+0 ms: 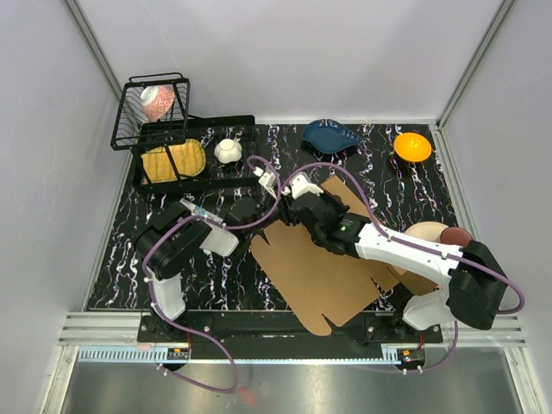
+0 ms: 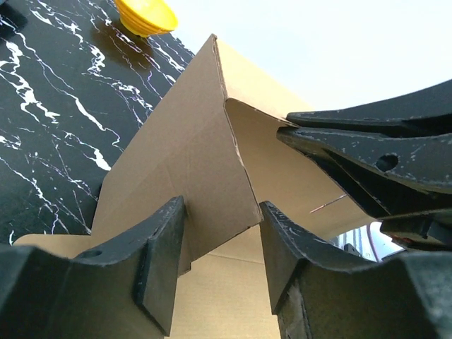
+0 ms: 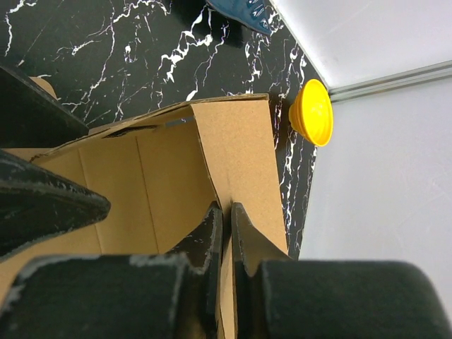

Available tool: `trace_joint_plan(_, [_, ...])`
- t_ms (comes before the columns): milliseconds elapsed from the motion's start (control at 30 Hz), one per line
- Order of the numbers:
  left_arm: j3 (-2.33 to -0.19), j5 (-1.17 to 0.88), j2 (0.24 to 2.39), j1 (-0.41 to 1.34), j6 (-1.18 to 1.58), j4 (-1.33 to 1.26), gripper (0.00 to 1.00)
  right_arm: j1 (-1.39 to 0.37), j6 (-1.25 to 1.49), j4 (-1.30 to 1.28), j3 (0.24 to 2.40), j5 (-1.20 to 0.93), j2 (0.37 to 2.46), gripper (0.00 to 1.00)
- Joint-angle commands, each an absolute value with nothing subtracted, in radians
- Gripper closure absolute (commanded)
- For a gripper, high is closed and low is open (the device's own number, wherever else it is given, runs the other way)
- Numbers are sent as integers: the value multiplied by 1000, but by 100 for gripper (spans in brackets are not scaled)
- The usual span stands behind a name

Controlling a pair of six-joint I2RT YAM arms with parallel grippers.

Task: Fold the paper box

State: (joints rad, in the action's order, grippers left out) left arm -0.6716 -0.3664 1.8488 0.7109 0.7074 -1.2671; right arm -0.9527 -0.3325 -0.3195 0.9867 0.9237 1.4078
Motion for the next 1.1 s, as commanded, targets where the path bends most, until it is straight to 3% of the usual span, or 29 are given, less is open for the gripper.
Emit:
trace_joint_plan(0, [-655,-500,1818,752,660,-1634,51,-959,-207,-439,942,706,1430,93])
trace_joint_plan(367, [-561,-506,1735,660,623,-1657,47,-959,-212,-445,946,695,1427,93])
trace_joint_plan(800, [-505,-439,1655,512,614,-1661,50,-957,-210,-442,940,681,1419,93])
trace_joint_plan(900, [-549,-431,1661,512,513,-1483,56,-957,-210,-442,940,678,1419,93])
trace_joint_plan(1067, [-617,-397,1716,581,339,-1387,54,-957,-210,-439,948,673,1430,93])
